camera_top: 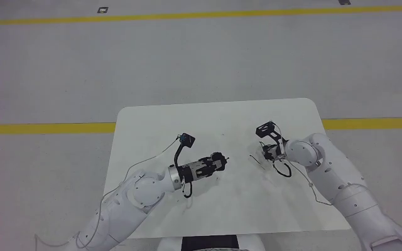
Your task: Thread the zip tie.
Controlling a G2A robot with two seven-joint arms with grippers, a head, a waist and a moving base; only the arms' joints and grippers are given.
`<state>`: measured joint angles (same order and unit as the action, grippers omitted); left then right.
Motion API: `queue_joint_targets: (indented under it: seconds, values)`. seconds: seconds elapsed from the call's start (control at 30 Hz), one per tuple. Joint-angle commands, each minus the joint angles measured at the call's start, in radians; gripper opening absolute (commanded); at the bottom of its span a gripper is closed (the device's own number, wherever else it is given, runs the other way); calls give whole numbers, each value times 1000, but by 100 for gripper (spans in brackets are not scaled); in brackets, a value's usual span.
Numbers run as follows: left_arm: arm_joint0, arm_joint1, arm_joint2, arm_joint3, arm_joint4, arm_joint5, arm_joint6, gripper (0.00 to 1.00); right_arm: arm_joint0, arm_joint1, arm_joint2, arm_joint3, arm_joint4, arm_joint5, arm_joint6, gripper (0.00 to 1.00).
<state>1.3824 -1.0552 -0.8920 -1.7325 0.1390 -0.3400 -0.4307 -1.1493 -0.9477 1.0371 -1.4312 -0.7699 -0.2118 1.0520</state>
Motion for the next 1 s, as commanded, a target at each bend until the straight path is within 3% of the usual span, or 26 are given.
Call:
queue_joint_targets:
  seconds: [0.0,0.97]
  values:
    - [0,0,0,0,0,0,0,0,-4,1,4,-3,0,1,0,10]
    - [0,0,0,0,0,0,0,0,34,-25,-43,71,-2,21,1,17]
